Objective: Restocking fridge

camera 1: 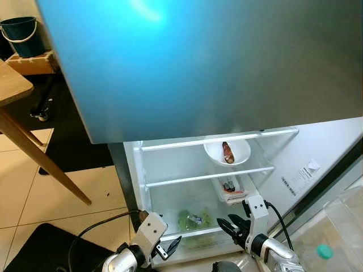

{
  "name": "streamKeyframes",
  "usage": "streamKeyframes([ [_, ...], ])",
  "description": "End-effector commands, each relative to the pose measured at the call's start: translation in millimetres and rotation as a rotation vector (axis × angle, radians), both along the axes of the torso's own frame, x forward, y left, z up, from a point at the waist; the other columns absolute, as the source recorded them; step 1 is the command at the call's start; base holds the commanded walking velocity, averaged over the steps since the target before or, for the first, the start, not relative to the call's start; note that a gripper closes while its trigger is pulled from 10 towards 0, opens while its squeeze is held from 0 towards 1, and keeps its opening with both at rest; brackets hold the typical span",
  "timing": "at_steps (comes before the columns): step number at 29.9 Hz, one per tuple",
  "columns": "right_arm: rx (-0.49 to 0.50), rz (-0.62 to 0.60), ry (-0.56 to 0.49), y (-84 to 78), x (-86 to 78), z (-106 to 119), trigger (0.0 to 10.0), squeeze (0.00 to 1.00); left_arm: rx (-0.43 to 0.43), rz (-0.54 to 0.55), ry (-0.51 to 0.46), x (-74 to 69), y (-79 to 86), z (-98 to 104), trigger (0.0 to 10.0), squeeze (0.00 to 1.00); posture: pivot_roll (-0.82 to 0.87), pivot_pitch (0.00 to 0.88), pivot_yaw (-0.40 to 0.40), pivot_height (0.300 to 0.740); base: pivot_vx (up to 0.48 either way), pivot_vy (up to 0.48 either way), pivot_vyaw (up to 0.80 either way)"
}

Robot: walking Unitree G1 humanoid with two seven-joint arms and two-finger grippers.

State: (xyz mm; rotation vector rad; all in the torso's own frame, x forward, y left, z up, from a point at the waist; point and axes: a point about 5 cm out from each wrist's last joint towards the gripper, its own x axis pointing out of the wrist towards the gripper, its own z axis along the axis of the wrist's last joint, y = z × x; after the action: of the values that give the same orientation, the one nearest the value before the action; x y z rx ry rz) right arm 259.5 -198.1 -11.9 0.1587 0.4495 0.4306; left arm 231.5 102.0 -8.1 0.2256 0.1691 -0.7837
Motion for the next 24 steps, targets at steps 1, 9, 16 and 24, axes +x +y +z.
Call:
streamKeyframes([
  [1,0.006,-0.013,0.007,-1.8,-4.1,-2.8,10.0,0.00,-0.002,-0.024,-0.030,3.4,-4.7,5.1,10.0,0.00,-0.02,0.073,-0.007,0.630,0.000,0.000,0.00],
  [9,0.017,-0.001,-0.001,-1.6,-3.8,-1.7,10.0,0.00,0.007,-0.041,-0.029,3.4,-6.6,5.6,10.0,0.00,-0.02,0.073,-0.007,0.630,0.000,0.000,0.00],
  [16,0.026,0.002,0.005,-1.0,-4.4,-2.2,10.0,0.00,0.010,-0.037,-0.004,2.1,-8.6,3.0,10.0,0.00,-0.02,0.073,-0.007,0.630,0.000,0.000,0.00],
  [24,0.033,0.001,0.005,0.1,-3.8,-2.1,10.0,0.00,0.050,-0.004,0.036,4.5,-8.6,-1.8,10.0,0.00,-0.02,0.071,-0.007,0.630,-0.034,0.000,0.00],
])
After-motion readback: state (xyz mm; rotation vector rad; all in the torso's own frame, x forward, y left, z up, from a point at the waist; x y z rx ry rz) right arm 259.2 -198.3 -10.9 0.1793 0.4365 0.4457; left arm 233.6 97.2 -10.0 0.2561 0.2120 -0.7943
